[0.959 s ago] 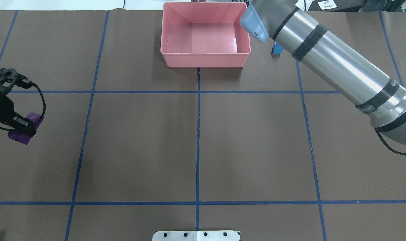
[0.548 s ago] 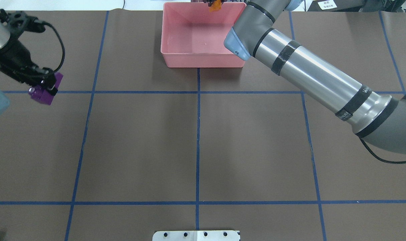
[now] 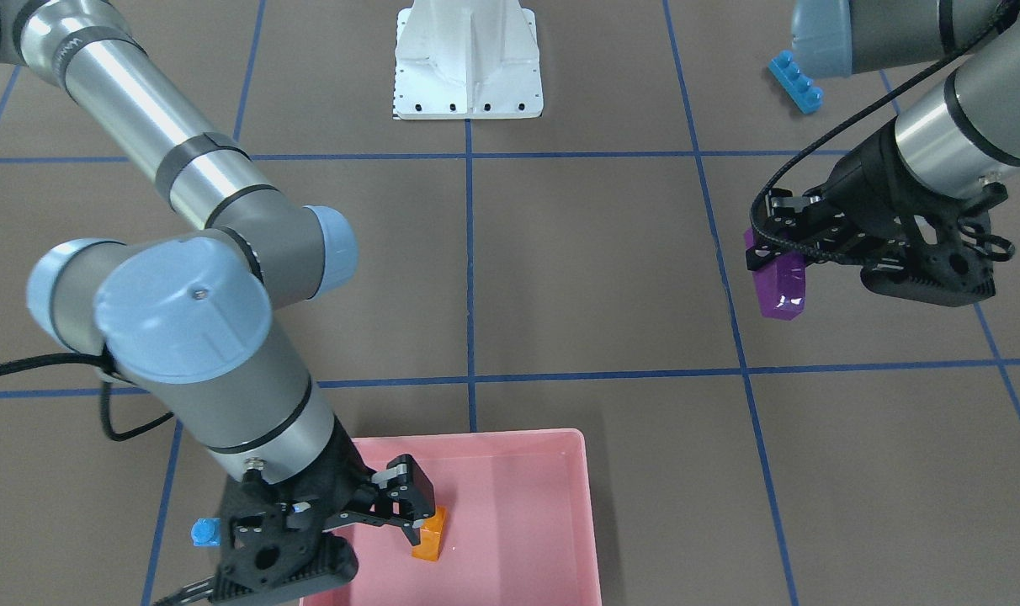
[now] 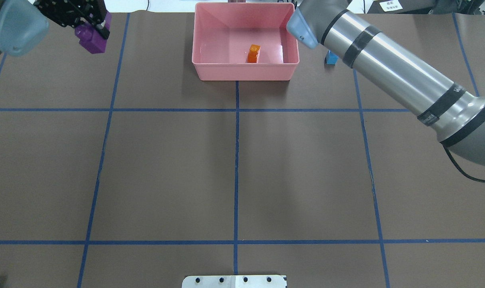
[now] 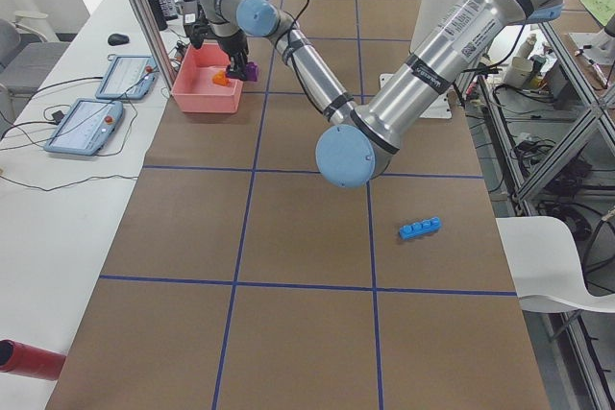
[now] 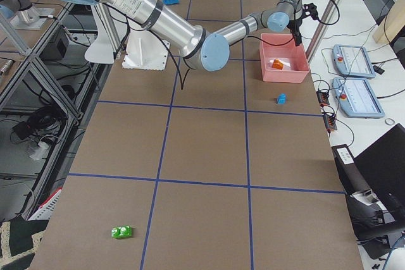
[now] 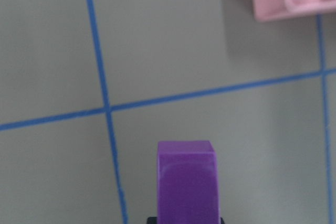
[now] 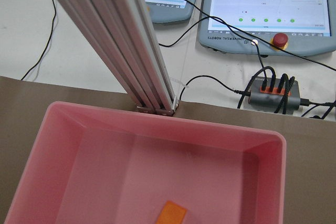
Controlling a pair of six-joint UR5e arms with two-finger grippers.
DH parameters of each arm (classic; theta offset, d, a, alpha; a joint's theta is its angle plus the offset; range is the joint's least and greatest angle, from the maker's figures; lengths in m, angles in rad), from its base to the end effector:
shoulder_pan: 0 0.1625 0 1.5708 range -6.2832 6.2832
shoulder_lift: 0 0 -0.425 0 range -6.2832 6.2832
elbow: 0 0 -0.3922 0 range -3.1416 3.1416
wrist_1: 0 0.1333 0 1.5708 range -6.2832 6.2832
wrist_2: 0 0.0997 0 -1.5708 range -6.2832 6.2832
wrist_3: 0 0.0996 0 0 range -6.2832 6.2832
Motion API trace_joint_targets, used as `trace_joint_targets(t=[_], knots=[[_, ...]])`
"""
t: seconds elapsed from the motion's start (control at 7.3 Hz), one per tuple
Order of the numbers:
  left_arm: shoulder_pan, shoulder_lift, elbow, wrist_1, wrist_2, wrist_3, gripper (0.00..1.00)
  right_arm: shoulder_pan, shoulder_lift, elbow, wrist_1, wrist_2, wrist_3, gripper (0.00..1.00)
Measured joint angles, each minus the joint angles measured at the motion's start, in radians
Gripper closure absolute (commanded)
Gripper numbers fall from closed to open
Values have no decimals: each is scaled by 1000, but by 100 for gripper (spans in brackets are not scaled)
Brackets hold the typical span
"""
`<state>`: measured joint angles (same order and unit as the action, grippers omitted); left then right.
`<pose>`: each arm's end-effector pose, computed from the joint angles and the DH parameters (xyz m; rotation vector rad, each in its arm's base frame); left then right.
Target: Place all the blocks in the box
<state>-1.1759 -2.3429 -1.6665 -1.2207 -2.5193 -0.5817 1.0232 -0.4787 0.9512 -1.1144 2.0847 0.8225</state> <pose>0.2077 -0.6344 0.1689 -0.0125 1.0399 0.0757 -0.3735 -0.7744 0.1518 0.4007 -0.9405 0.0120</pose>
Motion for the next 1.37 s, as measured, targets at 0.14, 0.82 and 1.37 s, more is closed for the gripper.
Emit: trace_joint_targets(t=[0.14, 0.82, 1.37], knots=[[-5, -77, 93, -74, -16, -86, 100, 40, -49, 68, -91, 48, -70, 1], [80, -371, 660, -661, 112, -435, 100, 46, -309, 198, -161, -77, -336, 1], [213, -422, 786, -858, 363, -548, 100, -28, -293, -10, 26, -121, -274, 3]])
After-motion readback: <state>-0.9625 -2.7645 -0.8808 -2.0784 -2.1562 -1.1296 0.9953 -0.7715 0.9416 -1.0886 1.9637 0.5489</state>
